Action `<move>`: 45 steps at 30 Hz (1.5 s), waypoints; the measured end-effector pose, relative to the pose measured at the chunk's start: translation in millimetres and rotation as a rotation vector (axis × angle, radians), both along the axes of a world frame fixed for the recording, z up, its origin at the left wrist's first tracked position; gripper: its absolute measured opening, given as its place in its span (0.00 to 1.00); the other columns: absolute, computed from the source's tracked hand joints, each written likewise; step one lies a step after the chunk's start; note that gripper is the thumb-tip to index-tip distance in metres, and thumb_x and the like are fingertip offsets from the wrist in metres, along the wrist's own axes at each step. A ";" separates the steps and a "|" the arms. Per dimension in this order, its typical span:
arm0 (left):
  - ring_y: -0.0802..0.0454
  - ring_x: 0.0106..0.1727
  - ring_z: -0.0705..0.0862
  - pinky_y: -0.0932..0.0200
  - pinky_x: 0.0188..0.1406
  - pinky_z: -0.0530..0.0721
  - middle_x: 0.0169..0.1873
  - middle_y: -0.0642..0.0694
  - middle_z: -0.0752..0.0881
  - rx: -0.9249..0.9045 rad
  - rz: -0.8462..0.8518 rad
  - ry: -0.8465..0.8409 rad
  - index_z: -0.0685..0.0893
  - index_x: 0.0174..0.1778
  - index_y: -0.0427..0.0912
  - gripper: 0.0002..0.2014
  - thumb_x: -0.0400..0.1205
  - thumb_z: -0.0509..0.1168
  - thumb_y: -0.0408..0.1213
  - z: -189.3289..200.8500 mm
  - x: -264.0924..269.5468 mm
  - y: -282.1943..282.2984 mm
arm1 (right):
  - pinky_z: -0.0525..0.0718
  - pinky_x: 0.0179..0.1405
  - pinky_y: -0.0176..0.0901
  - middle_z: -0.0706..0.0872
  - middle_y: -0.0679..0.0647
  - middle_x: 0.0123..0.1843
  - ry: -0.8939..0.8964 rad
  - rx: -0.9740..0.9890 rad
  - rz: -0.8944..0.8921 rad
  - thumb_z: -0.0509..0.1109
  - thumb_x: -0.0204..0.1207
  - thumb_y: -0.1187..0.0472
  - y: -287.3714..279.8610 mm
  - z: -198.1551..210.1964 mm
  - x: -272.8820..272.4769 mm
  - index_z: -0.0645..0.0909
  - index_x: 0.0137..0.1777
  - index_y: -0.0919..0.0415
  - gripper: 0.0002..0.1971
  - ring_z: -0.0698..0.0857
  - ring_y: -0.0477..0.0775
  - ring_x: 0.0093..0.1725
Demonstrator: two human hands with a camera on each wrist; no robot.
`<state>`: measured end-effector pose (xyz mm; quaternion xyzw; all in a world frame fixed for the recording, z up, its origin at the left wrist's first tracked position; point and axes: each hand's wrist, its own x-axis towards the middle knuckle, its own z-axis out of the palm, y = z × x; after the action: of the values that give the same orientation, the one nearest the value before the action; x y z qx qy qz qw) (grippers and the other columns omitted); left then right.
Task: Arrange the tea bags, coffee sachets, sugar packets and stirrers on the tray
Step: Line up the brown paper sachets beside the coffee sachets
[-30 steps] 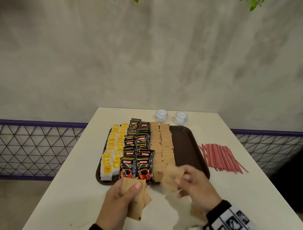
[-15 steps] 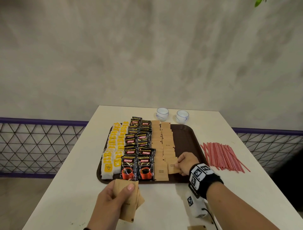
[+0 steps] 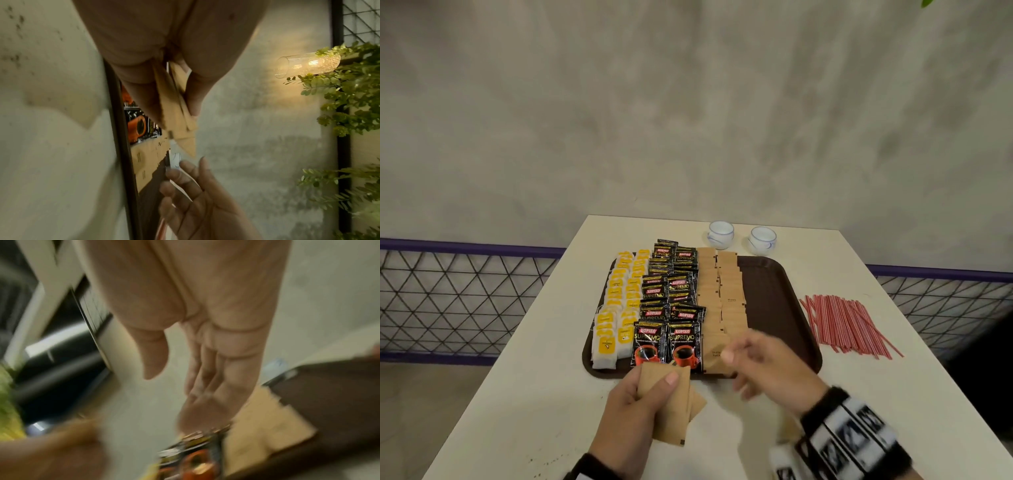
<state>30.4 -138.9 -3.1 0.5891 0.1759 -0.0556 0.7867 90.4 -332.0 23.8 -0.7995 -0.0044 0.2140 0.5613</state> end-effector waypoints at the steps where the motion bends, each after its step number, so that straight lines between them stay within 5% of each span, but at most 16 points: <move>1: 0.41 0.44 0.86 0.51 0.40 0.86 0.42 0.36 0.89 -0.028 -0.001 0.004 0.85 0.49 0.36 0.06 0.77 0.68 0.29 2.3 -0.7 -4.5 | 0.86 0.33 0.46 0.86 0.57 0.43 0.099 0.133 0.054 0.73 0.77 0.60 4.7 2.7 -16.5 0.79 0.54 0.62 0.10 0.85 0.55 0.36; 6: 0.45 0.34 0.87 0.51 0.36 0.86 0.35 0.37 0.89 -0.054 -0.046 -0.020 0.85 0.50 0.33 0.07 0.77 0.68 0.29 6.0 -5.9 -22.9 | 0.88 0.34 0.50 0.89 0.60 0.34 0.126 0.254 -0.028 0.73 0.75 0.71 17.2 -7.5 -57.9 0.78 0.56 0.67 0.11 0.87 0.58 0.32; 10: 0.41 0.43 0.85 0.37 0.47 0.85 0.35 0.40 0.89 0.012 -0.040 -0.017 0.88 0.44 0.38 0.04 0.76 0.70 0.30 7.8 -9.2 -24.4 | 0.81 0.25 0.42 0.90 0.58 0.33 0.037 0.176 -0.079 0.72 0.76 0.71 9.5 -8.7 -59.9 0.81 0.52 0.65 0.07 0.86 0.56 0.31; 13: 0.41 0.45 0.85 0.42 0.38 0.88 0.39 0.39 0.89 0.018 -0.039 0.021 0.87 0.45 0.37 0.04 0.78 0.69 0.31 10.4 -14.0 -18.9 | 0.80 0.25 0.41 0.89 0.56 0.32 0.004 0.148 -0.073 0.70 0.77 0.71 -3.2 -3.5 -56.8 0.82 0.49 0.65 0.04 0.84 0.54 0.32; 17: 0.41 0.48 0.85 0.44 0.39 0.88 0.45 0.36 0.88 -0.036 -0.016 0.096 0.86 0.49 0.39 0.05 0.78 0.68 0.32 10.2 -17.4 -9.8 | 0.79 0.24 0.41 0.89 0.63 0.35 -0.030 0.141 -0.213 0.68 0.78 0.73 -26.4 -1.8 -36.8 0.83 0.50 0.69 0.04 0.83 0.53 0.29; 23: 0.40 0.46 0.85 0.44 0.43 0.86 0.43 0.35 0.88 -0.025 0.016 0.096 0.86 0.48 0.39 0.05 0.78 0.68 0.31 8.4 -21.4 -0.7 | 0.79 0.24 0.33 0.87 0.59 0.45 -0.073 -0.283 -0.256 0.65 0.80 0.69 -40.2 -16.5 34.2 0.83 0.50 0.60 0.07 0.83 0.51 0.35; 25: 0.41 0.46 0.85 0.45 0.42 0.87 0.44 0.36 0.88 -0.026 0.023 0.105 0.86 0.48 0.39 0.05 0.78 0.68 0.31 7.7 -22.0 1.6 | 0.85 0.27 0.40 0.87 0.60 0.48 -0.006 -0.358 -0.278 0.66 0.77 0.71 -37.5 -28.9 53.7 0.81 0.43 0.57 0.08 0.86 0.58 0.41; 28: 0.40 0.48 0.85 0.42 0.45 0.87 0.44 0.35 0.88 -0.012 0.043 0.107 0.87 0.47 0.40 0.04 0.78 0.69 0.32 5.0 -22.0 7.7 | 0.90 0.45 0.59 0.87 0.62 0.48 0.061 -0.394 -0.349 0.67 0.65 0.75 -38.0 -56.9 74.4 0.77 0.37 0.56 0.11 0.87 0.65 0.48; 32: 0.39 0.49 0.85 0.40 0.46 0.87 0.44 0.35 0.88 -0.007 0.064 0.104 0.87 0.47 0.41 0.04 0.77 0.70 0.32 2.2 -19.8 15.5 | 0.88 0.54 0.62 0.87 0.66 0.49 0.194 -0.264 -0.407 0.70 0.61 0.79 -31.7 -66.1 71.6 0.75 0.41 0.60 0.16 0.86 0.68 0.55; 38: 0.36 0.52 0.85 0.40 0.46 0.87 0.46 0.34 0.88 0.002 0.054 0.085 0.87 0.48 0.40 0.05 0.78 0.69 0.33 1.7 -15.6 14.0 | 0.89 0.51 0.61 0.89 0.68 0.45 0.133 -0.386 -0.547 0.68 0.72 0.69 -19.4 -75.5 72.1 0.79 0.40 0.66 0.01 0.90 0.67 0.47; 45: 0.37 0.51 0.84 0.42 0.44 0.87 0.46 0.34 0.88 0.004 0.052 0.081 0.86 0.48 0.40 0.05 0.78 0.69 0.33 1.7 -15.1 14.2 | 0.90 0.41 0.47 0.90 0.65 0.41 0.157 -0.488 -0.563 0.70 0.73 0.68 -10.8 -56.4 59.0 0.84 0.44 0.70 0.05 0.90 0.60 0.41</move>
<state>15.2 -124.7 -1.4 0.5832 0.2230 -0.0584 0.7789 149.5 -342.8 -32.7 -0.8607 0.3094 0.1067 0.3899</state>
